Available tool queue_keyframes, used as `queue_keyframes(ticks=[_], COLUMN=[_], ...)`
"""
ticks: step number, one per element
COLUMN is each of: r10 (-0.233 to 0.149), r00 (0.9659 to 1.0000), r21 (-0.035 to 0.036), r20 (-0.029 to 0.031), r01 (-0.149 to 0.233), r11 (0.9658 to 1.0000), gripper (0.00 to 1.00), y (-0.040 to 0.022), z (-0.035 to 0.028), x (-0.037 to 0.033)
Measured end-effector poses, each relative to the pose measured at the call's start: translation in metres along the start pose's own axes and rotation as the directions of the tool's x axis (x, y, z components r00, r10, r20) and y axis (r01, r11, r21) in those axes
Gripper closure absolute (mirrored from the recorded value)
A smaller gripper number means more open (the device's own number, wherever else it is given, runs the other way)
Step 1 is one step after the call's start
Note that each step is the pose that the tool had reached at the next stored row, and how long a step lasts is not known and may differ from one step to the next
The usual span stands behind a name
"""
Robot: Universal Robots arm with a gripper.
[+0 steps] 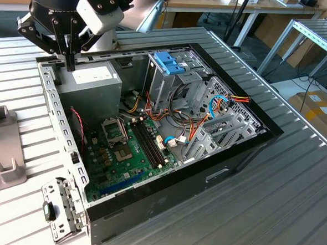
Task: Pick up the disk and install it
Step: 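Reach for the disk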
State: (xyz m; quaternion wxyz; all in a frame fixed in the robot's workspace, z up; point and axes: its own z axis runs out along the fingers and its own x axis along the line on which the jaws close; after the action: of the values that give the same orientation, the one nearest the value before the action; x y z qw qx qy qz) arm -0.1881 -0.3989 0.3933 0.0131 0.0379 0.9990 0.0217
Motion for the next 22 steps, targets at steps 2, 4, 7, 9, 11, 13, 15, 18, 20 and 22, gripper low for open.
queue_keyframes(ticks=[2, 4, 7, 9, 11, 13, 15, 18, 20, 22], r10=[0.0, 0.0, 0.0, 0.0, 0.0, 0.0, 0.0, 0.0, 0.0, 0.0], r00=[1.0, 1.0, 1.0, 1.0, 1.0, 1.0, 1.0, 1.0, 1.0, 1.0], r21=[0.0, 0.0, 0.0, -0.0001, 0.0, 0.0, -0.0001, -0.0001, 0.0, -0.0001], r20=[0.0, 0.0001, 0.0, 0.0, 0.0, 0.0, 0.0, 0.0, 0.0, 0.0], r01=[0.0, 0.0, 0.0, 0.0, 0.0, 0.0, 0.0, 0.0, 0.0, 0.0], r11=[1.0, 1.0, 1.0, 1.0, 1.0, 1.0, 1.0, 1.0, 1.0, 1.0], gripper=[0.89, 0.89, 0.89, 0.89, 0.89, 0.89, 0.89, 0.89, 0.89, 0.89], y=[0.0, -0.0001, -0.0002, -0.0002, -0.0003, -0.0003, -0.0003, -0.0004, -0.0004, -0.0005], z=[0.0, 0.0, 0.0, -0.0001, -0.0001, -0.0001, -0.0001, -0.0001, -0.0002, -0.0001], x=[0.0005, 0.0013, 0.0022, 0.0027, 0.0032, 0.0037, 0.0043, 0.0049, 0.0054, 0.0059])
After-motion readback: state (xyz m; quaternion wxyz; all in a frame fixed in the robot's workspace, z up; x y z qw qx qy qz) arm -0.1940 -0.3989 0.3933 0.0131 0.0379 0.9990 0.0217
